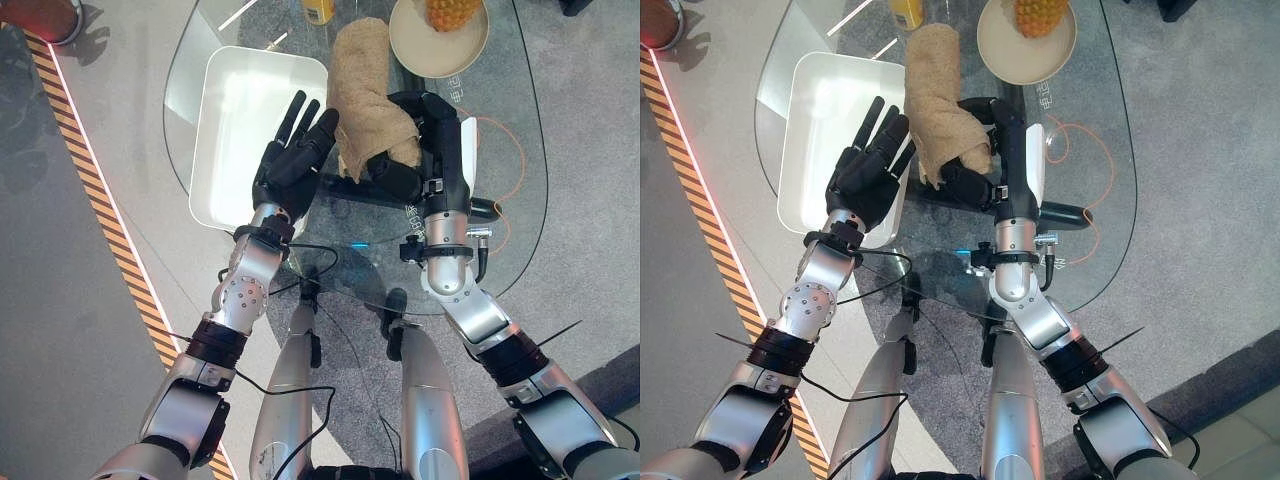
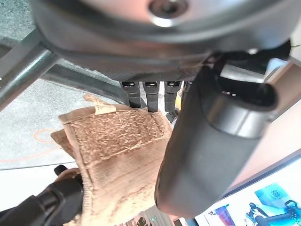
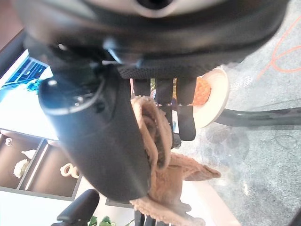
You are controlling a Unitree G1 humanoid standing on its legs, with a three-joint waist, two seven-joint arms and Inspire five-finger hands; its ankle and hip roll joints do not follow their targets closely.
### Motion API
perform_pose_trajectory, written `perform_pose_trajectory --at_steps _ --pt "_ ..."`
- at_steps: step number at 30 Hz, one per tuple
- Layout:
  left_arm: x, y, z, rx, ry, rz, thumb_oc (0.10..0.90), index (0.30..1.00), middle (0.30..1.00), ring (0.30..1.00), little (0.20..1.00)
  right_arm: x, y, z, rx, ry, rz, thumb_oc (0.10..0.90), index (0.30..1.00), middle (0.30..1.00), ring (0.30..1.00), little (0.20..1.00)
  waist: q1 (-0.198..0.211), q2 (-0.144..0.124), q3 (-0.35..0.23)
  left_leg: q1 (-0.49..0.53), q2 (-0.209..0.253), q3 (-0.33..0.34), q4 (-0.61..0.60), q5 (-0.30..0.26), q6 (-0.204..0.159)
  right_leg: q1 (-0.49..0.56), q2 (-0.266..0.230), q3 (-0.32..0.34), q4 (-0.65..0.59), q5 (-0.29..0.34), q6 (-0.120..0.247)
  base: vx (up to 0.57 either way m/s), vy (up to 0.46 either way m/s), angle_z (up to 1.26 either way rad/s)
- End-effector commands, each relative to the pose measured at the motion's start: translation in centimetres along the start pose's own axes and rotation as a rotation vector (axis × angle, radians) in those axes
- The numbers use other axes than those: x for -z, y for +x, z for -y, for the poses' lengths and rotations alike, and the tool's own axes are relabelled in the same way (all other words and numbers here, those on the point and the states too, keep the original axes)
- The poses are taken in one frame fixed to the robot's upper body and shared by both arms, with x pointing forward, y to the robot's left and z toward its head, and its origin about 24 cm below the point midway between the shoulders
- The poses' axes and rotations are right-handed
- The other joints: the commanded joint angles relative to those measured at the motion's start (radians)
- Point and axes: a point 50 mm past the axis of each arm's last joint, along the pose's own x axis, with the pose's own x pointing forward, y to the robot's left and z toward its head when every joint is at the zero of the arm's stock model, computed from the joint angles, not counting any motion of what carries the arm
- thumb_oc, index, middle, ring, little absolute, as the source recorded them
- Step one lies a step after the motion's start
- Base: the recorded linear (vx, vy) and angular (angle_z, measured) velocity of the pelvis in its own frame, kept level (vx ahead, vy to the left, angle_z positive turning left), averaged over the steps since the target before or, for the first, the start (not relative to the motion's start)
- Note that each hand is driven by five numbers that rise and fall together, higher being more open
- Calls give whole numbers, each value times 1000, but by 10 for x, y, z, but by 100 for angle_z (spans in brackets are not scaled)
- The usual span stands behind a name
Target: Wipe the table with a cloth and put it in the basket.
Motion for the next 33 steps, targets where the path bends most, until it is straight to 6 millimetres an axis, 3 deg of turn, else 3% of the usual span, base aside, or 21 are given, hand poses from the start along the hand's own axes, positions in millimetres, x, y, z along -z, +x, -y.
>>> perform_pose_trajectory --at_steps 1,23,33 --pt "-26 23 51 184 53 124 800 900 900 900 900 -115 26 -3 8 258 485 100 300 300 300 200 -14 -52 -27 48 -58 68 97 -167 31 79 49 26 -261 142 39 0 0 0" --pt "-43 23 61 246 87 243 800 900 900 900 900 -107 24 -16 -114 191 435 100 300 300 300 200 -13 -50 -27 51 -60 65 89 -163 28 79 47 24 -264 144 38 0 0 0" --pt "-51 20 72 355 68 278 800 900 900 900 900 -101 25 -18 -139 164 420 100 300 300 300 200 -11 -48 -27 44 -60 66 91 -164 27 72 42 20 -264 143 37 0 0 0"
